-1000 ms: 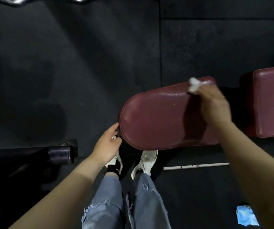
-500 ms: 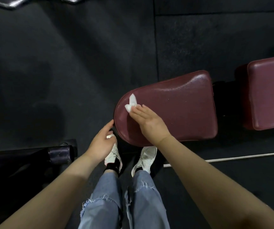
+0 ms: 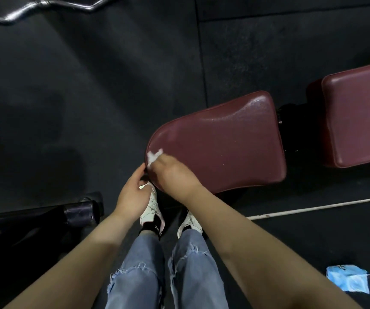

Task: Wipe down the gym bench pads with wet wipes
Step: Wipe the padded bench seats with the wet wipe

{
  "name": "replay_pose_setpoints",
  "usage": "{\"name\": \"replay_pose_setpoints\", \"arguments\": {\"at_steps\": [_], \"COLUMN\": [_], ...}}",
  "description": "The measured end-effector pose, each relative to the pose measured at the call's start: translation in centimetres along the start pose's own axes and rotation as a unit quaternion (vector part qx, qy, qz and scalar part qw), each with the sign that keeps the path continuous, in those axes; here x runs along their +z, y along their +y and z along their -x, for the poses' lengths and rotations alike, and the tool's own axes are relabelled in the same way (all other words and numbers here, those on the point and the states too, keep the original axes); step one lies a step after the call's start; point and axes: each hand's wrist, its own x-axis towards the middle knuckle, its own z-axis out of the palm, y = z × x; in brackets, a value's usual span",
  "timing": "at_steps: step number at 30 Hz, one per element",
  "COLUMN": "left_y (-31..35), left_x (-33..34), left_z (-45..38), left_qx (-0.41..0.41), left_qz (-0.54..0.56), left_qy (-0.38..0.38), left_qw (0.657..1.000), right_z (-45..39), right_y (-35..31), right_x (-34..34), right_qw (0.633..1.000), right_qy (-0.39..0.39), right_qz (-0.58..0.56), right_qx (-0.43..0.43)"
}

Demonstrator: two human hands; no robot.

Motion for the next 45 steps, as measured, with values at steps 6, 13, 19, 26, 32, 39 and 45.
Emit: {"name": "replay_pose_setpoints", "arguments": {"at_steps": [6,13,19,26,32,39,45], "left_y": [0.0,-0.2,0.3,-0.2,0.0,0.1,-0.4], "left_x": [0.1,-0.2,-0.7,-2.3,-2.6,-2.0,-2.2], "left_z": [0.0,-0.2,0.0,-1.0,-0.8,0.0,-0.1], "left_qx": [0.006,0.010,0.006,-0.011,-0.003,-0.009,-0.006], "left_qz": [0.003,0.010,0.000,-0.047,-0.044,-0.003,0.009], "left_qy": [0.004,-0.006,-0.021,-0.070,-0.088,-0.072,-0.071], "left_qw": [1.000,1.000,1.000,0.996,0.995,0.997,0.997], "right_z": [0.9,4.5,2.6,4.8,5.2,1.0,-0.7], "right_y": [6.9,15.7,12.1,14.3,16.9,5.1,1.5], "right_x": [-5.9,-12.7,-9.5,-10.3,-13.8,-5.1,0.2], "right_qw": [0.994,0.874,0.826,0.902,0.858,0.944,0.986], "right_qy": [0.097,0.315,0.385,0.298,0.294,0.264,0.030], "right_qz": [0.041,0.058,-0.079,0.074,0.065,-0.017,0.114], "right_qx": [0.024,0.365,0.404,0.303,0.417,0.197,-0.117]}}
